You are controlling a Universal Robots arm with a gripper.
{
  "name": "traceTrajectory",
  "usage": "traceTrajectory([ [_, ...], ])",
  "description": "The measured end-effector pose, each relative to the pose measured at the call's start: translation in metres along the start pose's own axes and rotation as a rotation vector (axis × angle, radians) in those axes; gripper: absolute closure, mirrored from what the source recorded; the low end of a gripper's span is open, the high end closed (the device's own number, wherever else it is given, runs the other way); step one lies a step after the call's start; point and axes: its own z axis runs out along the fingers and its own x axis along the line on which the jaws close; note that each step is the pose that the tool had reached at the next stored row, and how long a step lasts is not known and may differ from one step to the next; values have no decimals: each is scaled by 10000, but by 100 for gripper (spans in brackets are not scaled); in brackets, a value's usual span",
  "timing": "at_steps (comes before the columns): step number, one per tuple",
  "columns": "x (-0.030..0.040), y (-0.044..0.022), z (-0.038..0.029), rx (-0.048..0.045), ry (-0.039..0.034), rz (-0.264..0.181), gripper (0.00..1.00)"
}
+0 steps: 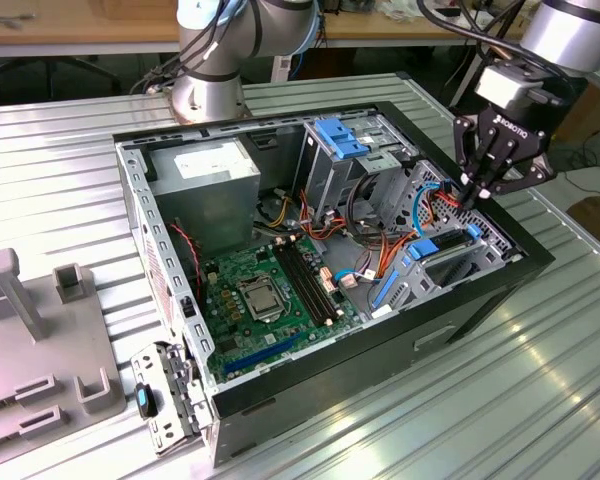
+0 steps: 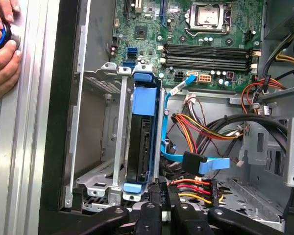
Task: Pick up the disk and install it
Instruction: 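Insert the first disk wire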
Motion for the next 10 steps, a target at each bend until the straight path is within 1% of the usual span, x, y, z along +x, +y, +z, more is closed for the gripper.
traceTrajectory([
  [3, -3, 34, 4, 15, 0, 45, 83],
  [5, 3, 77, 10, 25, 0, 52, 83],
  [6, 35, 117, 17, 28, 2, 52, 83],
  [7, 56, 143, 23, 29, -1, 53, 83],
  [9, 59, 143, 28, 30, -15, 54, 83],
  [10, 74, 144, 34, 31, -17, 55, 83],
])
